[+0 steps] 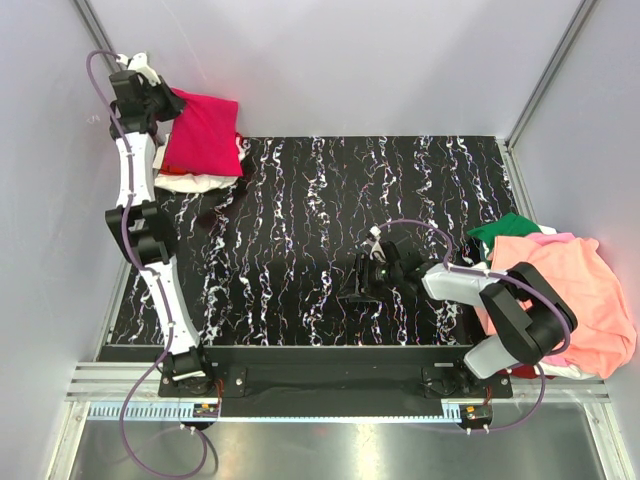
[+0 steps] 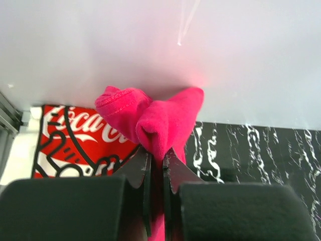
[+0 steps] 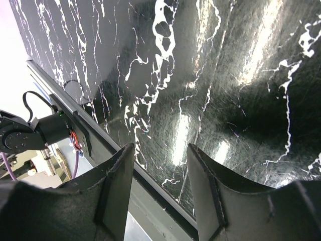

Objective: Fold and stack the t-shirts
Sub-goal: Neatly place the folded tshirt to the corner

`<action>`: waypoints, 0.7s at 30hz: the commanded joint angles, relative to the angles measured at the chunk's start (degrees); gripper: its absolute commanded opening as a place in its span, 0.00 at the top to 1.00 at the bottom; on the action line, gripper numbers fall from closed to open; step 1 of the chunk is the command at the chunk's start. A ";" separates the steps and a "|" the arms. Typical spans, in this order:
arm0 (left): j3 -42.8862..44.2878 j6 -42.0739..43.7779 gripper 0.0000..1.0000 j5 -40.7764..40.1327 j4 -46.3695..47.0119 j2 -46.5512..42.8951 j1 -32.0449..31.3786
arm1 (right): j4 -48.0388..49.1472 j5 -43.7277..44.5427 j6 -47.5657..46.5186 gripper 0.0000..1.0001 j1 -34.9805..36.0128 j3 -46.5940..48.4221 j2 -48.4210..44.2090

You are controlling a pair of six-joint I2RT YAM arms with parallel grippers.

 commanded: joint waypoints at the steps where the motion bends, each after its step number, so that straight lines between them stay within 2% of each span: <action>1: 3.44 -0.15 0.97 -1.23 8.08 1.78 0.72 | 1.12 -0.65 -0.36 0.46 0.39 2.35 0.56; 11: 3.35 0.64 0.90 -3.95 13.00 8.11 1.95 | 0.59 -0.65 -0.45 0.46 0.39 2.96 1.17; 18: 2.74 0.12 0.84 -12.46 21.08 11.80 2.04 | 0.32 -0.38 -0.10 0.47 0.39 3.40 1.52; 21: 0.46 -0.59 0.71 -16.94 28.11 13.03 1.96 | 0.24 -0.29 0.08 0.47 0.39 3.58 1.61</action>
